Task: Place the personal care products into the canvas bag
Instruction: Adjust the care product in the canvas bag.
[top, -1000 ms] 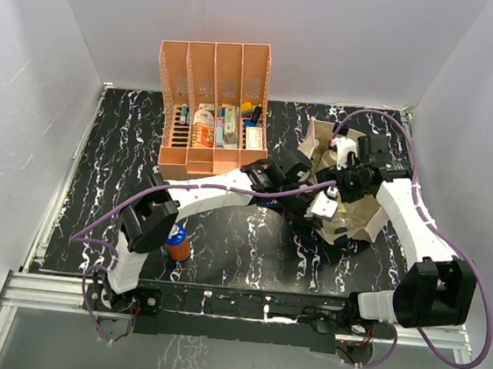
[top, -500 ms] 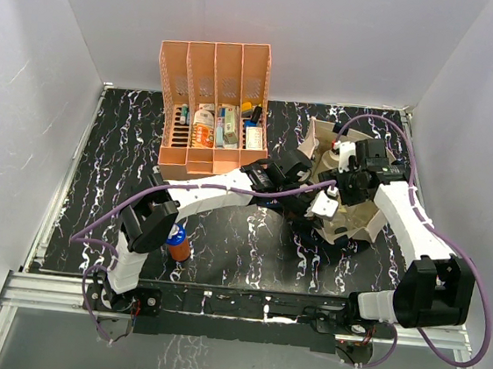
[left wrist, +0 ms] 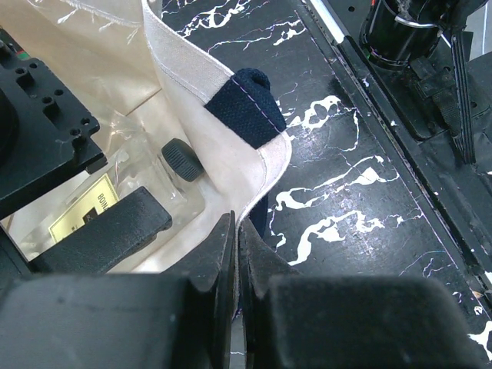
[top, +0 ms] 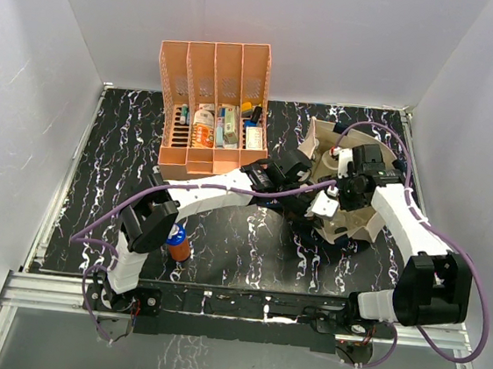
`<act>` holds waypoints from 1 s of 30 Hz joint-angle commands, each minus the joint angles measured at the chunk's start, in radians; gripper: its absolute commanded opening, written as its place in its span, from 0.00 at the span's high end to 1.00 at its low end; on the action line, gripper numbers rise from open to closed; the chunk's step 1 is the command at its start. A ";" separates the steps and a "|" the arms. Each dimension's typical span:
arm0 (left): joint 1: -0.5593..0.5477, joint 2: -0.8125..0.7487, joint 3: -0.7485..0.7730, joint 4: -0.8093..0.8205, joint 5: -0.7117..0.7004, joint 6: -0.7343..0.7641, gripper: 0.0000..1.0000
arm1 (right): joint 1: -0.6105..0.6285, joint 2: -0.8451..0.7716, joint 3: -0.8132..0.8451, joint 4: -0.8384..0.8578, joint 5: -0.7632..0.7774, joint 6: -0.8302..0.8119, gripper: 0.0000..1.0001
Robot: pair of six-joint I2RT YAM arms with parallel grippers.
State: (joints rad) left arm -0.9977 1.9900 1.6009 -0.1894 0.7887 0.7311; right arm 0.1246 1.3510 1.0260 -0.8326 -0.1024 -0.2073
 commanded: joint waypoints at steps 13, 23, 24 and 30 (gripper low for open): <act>-0.006 -0.065 -0.005 0.023 0.032 0.002 1.00 | 0.008 0.096 0.008 0.026 0.031 -0.034 0.04; -0.005 -0.064 -0.005 0.022 0.034 0.005 1.00 | 0.008 0.173 0.015 -0.016 0.046 -0.062 0.04; -0.005 -0.064 -0.005 0.022 0.034 0.005 1.00 | 0.008 0.181 0.017 -0.019 0.044 -0.064 0.04; -0.005 -0.063 -0.004 0.021 0.034 0.007 1.00 | 0.008 0.196 0.021 -0.018 0.008 -0.067 0.04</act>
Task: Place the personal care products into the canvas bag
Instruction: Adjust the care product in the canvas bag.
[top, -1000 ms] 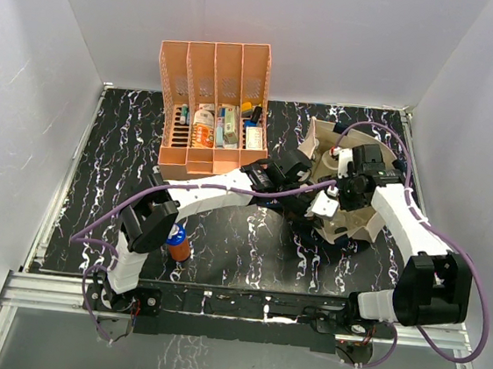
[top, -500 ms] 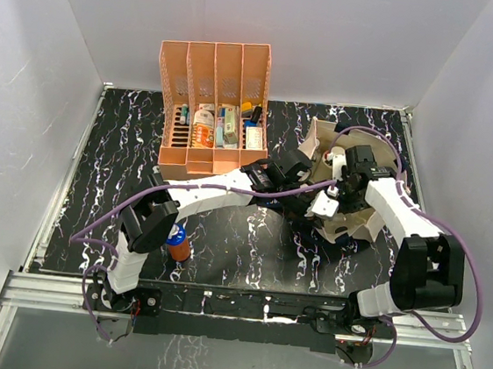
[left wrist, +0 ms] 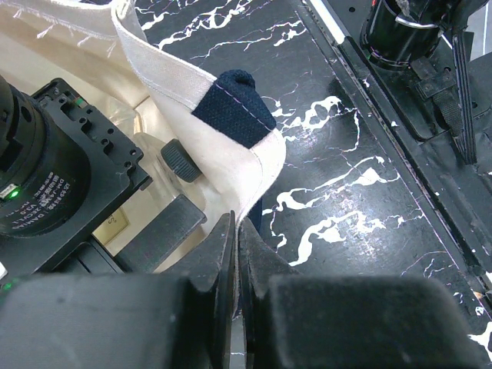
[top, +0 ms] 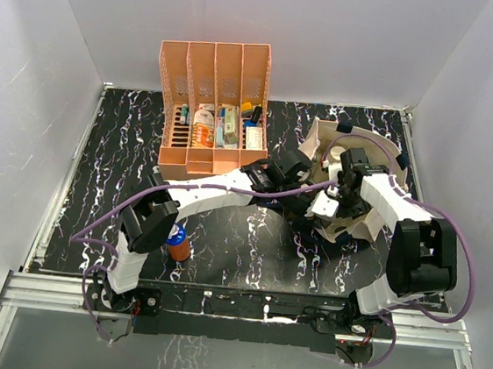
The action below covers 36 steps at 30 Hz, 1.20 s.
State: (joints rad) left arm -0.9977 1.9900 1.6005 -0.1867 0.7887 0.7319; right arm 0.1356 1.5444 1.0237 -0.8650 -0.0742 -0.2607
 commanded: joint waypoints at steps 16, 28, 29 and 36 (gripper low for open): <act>-0.006 -0.063 -0.002 0.016 0.031 0.006 1.00 | -0.003 -0.130 0.050 0.020 -0.063 -0.003 0.65; -0.005 -0.065 0.002 0.015 0.032 0.006 1.00 | -0.004 -0.145 0.130 -0.016 -0.006 -0.005 0.86; -0.005 -0.062 0.002 0.015 0.033 0.006 1.00 | -0.003 -0.150 0.137 -0.016 -0.004 -0.005 0.87; -0.006 -0.065 0.001 0.012 0.031 0.009 1.00 | -0.003 -0.166 0.170 -0.023 0.005 0.001 0.89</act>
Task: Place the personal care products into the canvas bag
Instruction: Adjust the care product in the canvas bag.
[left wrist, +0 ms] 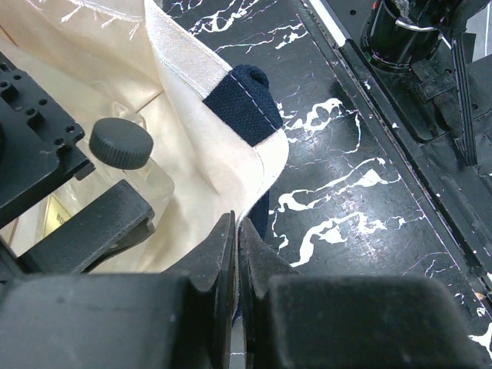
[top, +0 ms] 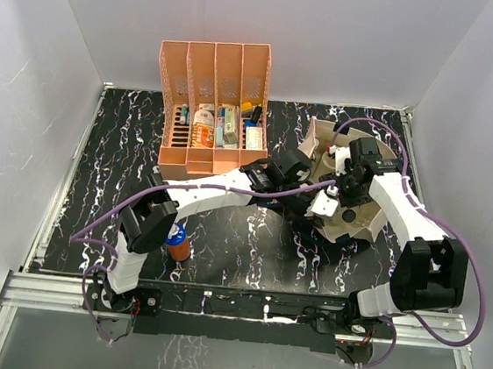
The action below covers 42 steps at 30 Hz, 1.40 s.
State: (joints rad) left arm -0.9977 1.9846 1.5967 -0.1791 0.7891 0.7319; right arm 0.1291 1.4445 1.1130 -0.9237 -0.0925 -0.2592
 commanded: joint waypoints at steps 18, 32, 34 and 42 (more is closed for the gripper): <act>-0.006 -0.058 0.012 -0.003 0.043 0.026 1.00 | 0.004 -0.088 0.151 -0.004 0.073 -0.004 0.91; -0.009 -0.058 0.014 -0.007 0.045 0.027 1.00 | 0.004 -0.046 0.221 -0.035 0.096 -0.038 0.92; -0.009 -0.056 0.014 -0.007 0.045 0.029 1.00 | 0.005 -0.036 0.240 -0.037 0.094 -0.038 0.92; -0.009 -0.057 0.013 -0.008 0.045 0.029 1.00 | 0.012 0.001 0.232 -0.017 0.098 -0.054 0.91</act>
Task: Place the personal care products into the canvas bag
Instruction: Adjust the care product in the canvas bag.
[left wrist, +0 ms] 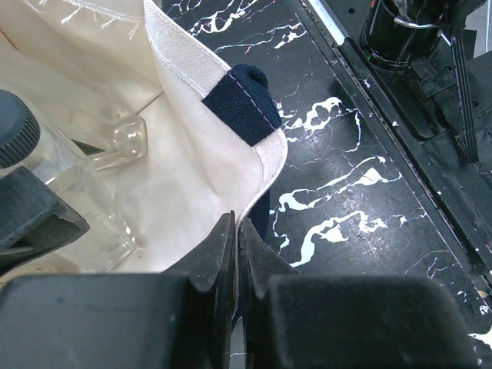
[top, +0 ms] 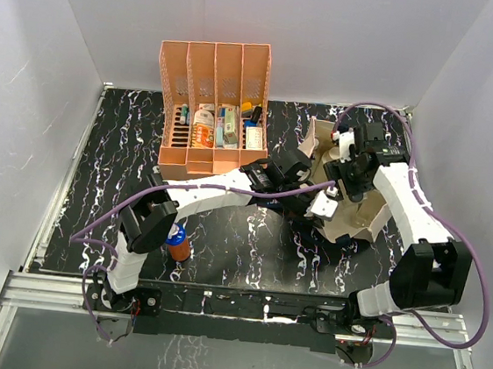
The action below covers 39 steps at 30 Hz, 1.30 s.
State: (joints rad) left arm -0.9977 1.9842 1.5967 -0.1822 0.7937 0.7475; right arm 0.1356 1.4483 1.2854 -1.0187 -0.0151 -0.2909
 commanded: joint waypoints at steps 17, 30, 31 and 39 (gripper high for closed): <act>-0.009 -0.059 0.014 -0.008 0.039 0.010 1.00 | 0.006 0.161 0.152 0.112 -0.005 -0.068 0.82; -0.009 -0.059 0.013 -0.008 0.040 0.012 1.00 | 0.004 0.171 0.289 -0.045 -0.014 -0.203 0.92; -0.009 -0.061 0.012 -0.009 0.040 0.013 1.00 | 0.005 0.173 0.296 -0.054 -0.008 -0.216 0.92; -0.009 -0.067 0.007 -0.010 0.036 0.015 1.00 | 0.005 0.233 0.371 -0.138 0.042 -0.318 0.92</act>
State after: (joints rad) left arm -0.9977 1.9842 1.5967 -0.1837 0.7933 0.7483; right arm 0.1375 1.6695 1.5620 -1.1572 -0.0208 -0.5301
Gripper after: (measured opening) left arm 0.012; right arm 0.754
